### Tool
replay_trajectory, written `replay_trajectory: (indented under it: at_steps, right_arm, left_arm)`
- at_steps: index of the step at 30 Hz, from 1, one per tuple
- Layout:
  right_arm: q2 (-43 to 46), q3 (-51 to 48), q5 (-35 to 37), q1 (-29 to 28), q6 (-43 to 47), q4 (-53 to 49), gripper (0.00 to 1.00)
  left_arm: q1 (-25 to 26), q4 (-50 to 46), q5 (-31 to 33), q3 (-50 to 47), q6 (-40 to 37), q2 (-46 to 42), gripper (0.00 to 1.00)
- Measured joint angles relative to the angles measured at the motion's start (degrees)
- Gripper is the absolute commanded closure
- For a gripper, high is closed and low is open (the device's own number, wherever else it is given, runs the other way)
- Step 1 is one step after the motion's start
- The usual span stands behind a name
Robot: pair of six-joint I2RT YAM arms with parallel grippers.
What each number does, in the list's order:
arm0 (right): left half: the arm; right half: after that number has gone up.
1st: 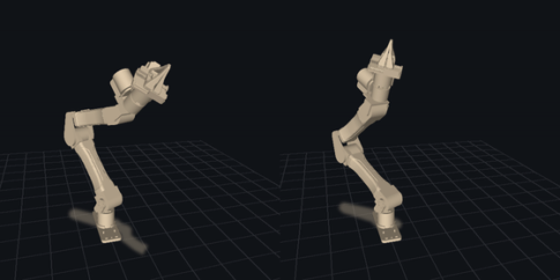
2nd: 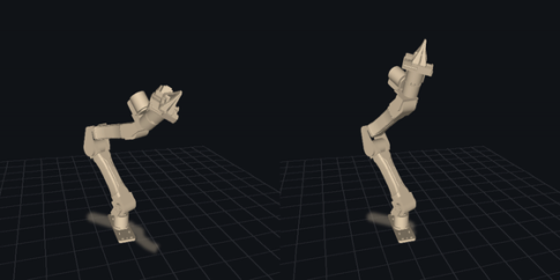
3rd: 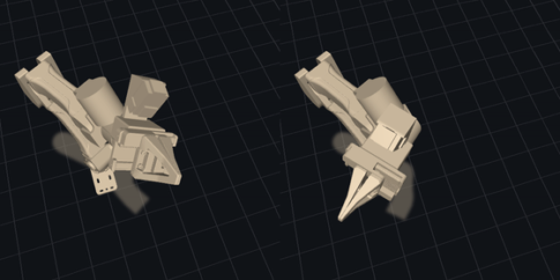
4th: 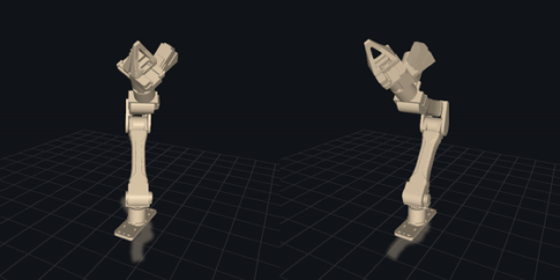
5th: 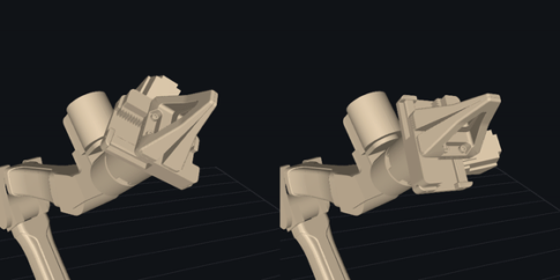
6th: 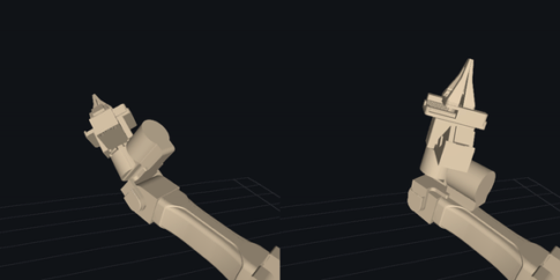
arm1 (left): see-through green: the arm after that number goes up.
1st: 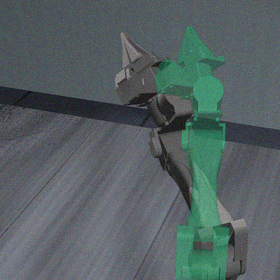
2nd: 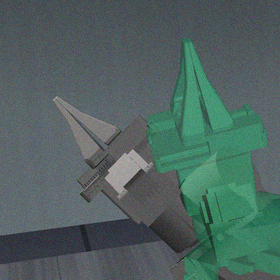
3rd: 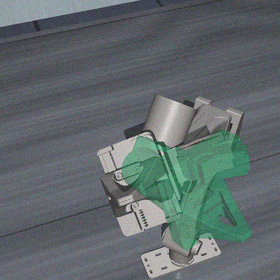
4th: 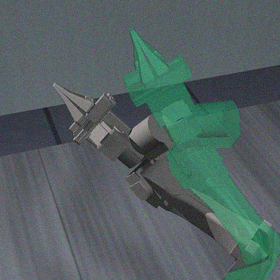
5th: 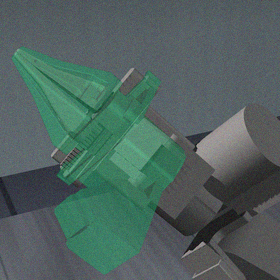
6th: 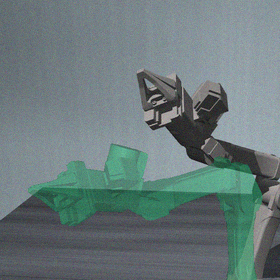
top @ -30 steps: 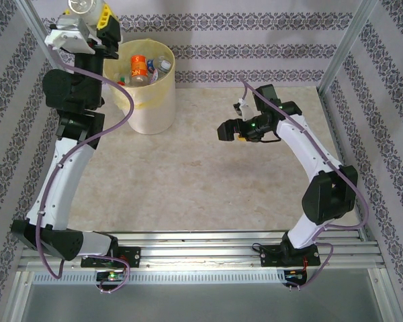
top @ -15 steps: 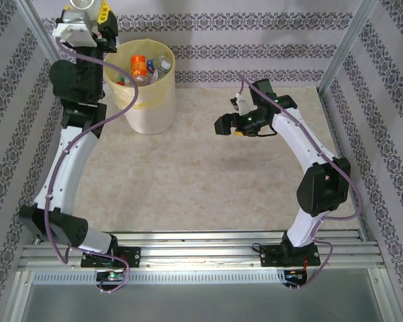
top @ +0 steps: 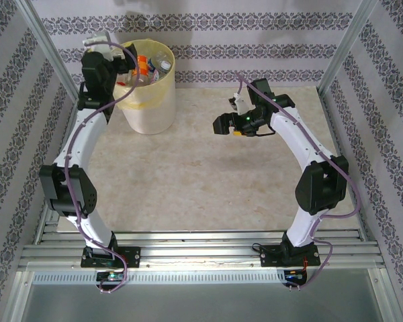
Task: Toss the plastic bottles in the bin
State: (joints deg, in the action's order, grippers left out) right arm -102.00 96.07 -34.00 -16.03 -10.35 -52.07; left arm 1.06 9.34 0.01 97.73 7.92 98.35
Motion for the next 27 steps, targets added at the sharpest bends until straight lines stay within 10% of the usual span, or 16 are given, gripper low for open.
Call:
replay_trajectory:
  at_steps: [27]
  right_arm:
    - [2.4, -2.1, -0.4, -3.0, -0.1, 0.0, 0.02]
  left_arm:
    - [0.0, -20.2, -3.0, -4.6, -1.7, -28.9, 0.00]
